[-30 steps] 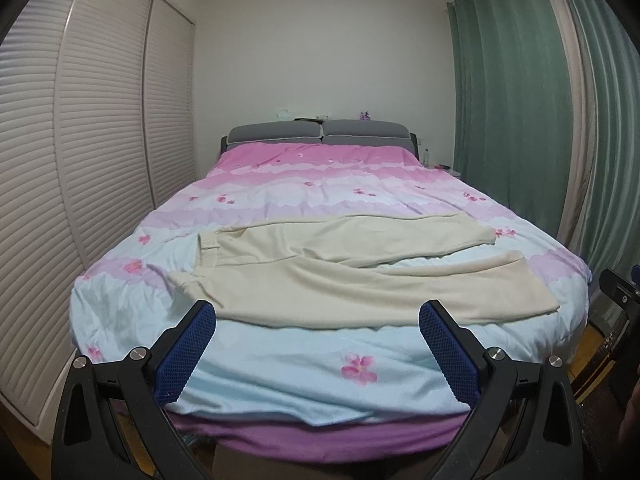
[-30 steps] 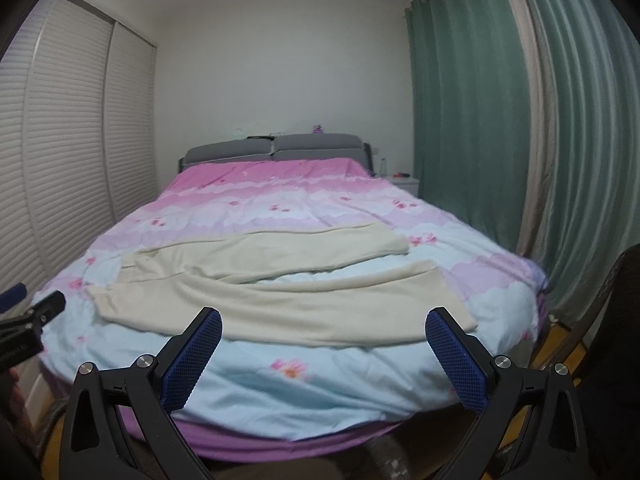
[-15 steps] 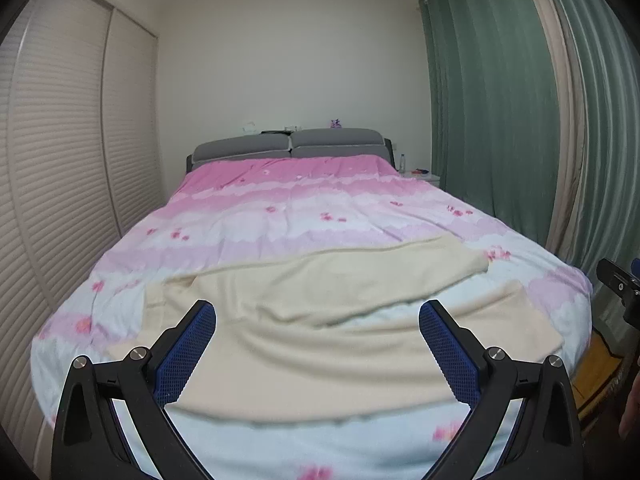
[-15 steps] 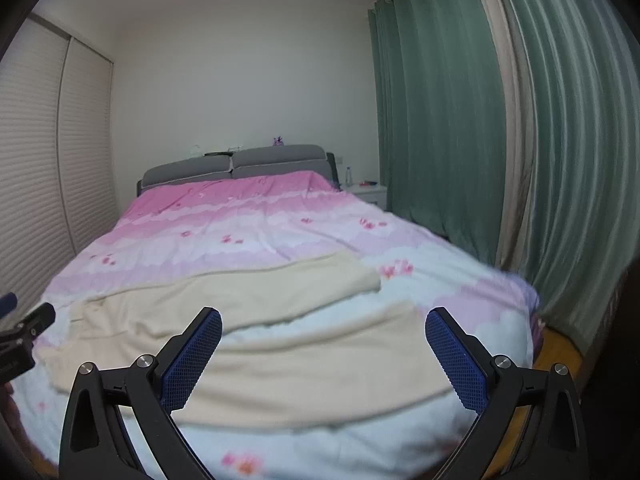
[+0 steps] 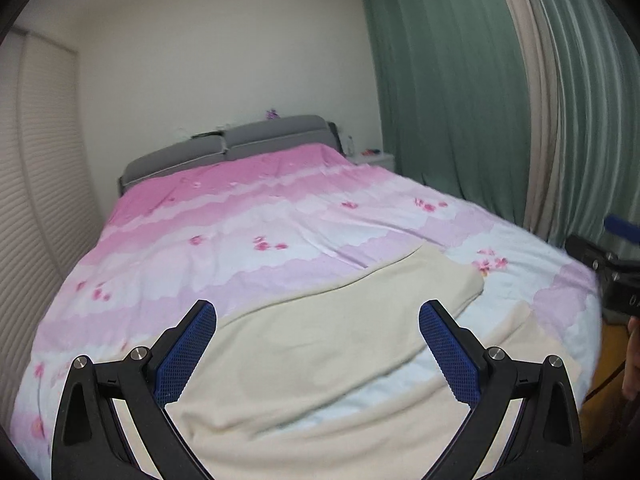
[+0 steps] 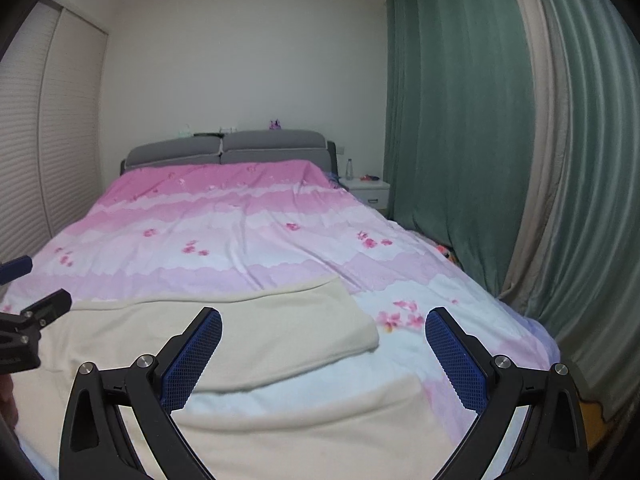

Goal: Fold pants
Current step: 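Move both tools to the trouser hems and close both grippers on them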

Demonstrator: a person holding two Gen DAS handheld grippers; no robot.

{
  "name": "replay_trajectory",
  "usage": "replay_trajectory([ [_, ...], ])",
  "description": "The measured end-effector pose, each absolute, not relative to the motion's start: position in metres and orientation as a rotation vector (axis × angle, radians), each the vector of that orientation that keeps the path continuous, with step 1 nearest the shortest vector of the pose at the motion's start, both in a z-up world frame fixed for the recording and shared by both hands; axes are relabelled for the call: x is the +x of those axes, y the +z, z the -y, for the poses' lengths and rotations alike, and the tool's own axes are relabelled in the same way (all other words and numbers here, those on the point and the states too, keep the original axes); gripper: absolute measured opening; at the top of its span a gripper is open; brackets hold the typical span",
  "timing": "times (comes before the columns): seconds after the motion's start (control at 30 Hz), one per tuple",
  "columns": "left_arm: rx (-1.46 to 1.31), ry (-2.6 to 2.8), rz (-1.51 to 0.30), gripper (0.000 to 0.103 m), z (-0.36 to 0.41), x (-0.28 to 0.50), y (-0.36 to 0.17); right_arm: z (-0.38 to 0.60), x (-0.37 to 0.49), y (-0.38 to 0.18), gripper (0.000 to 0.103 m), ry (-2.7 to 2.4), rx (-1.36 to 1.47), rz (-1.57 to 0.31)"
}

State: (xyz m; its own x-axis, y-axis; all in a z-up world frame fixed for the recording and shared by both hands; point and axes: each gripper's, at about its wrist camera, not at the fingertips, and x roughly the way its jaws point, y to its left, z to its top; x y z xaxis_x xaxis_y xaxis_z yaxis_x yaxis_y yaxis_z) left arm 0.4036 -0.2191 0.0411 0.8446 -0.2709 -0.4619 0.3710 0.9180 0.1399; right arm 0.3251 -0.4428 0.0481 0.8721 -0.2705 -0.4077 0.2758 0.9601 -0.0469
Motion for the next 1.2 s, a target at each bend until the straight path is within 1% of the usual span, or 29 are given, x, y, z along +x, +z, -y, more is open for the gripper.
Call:
replay_trajectory([
  [0.13,0.242,-0.383,-0.476,0.102,0.253,0.471,0.018,0.477,0.388,0.027,0.103,-0.293,0.020,-0.467],
  [0.3,0.285,-0.441,-0.518,0.096,0.292,0.540,-0.023,0.511,0.467,-0.010,0.103,-0.279,0.015,-0.531],
  [0.47,0.334,-0.508,-0.590,0.084,0.336,0.604,-0.074,0.536,0.542,-0.054,0.103,-0.251,-0.014,-0.605],
  [0.63,0.366,-0.562,-0.674,0.077,0.360,0.650,-0.116,0.555,0.605,-0.090,0.102,-0.196,-0.047,-0.666],
  [0.7,0.359,-0.564,-0.704,0.070,0.363,0.668,-0.127,0.562,0.626,-0.101,0.102,-0.183,-0.050,-0.695],
  [0.73,0.355,-0.565,-0.717,0.065,0.365,0.677,-0.132,0.567,0.641,-0.110,0.101,-0.157,-0.038,-0.724],
  [0.8,0.353,-0.578,-0.738,0.064,0.366,0.688,-0.139,0.574,0.659,-0.120,0.098,-0.126,-0.036,-0.761],
  [0.9,0.376,-0.594,-0.777,0.063,0.372,0.703,-0.154,0.576,0.683,-0.133,0.098,-0.106,-0.081,-0.801],
  [0.97,0.389,-0.600,-0.800,0.053,0.374,0.710,-0.165,0.582,0.695,-0.142,0.098,-0.102,-0.092,-0.827],
  [1.0,0.390,-0.602,-0.818,0.050,0.375,0.714,-0.171,0.586,0.701,-0.147,0.098,-0.097,-0.086,-0.842],
  [1.07,0.383,-0.603,-0.857,0.036,0.376,0.722,-0.182,0.592,0.710,-0.154,0.096,-0.074,-0.063,-0.870],
  [1.1,0.380,-0.601,-0.865,0.034,0.376,0.724,-0.186,0.593,0.711,-0.157,0.085,-0.065,-0.053,-0.880],
  [1.13,0.369,-0.602,-0.872,0.033,0.375,0.725,-0.189,0.594,0.715,-0.162,0.065,-0.035,-0.027,-0.911],
  [1.17,0.361,-0.603,-0.876,0.027,0.374,0.727,-0.190,0.595,0.717,-0.167,0.051,-0.010,-0.003,-0.944],
  [1.2,0.350,-0.602,-0.877,0.023,0.373,0.728,-0.190,0.597,0.723,-0.171,0.023,0.005,0.014,-0.970],
])
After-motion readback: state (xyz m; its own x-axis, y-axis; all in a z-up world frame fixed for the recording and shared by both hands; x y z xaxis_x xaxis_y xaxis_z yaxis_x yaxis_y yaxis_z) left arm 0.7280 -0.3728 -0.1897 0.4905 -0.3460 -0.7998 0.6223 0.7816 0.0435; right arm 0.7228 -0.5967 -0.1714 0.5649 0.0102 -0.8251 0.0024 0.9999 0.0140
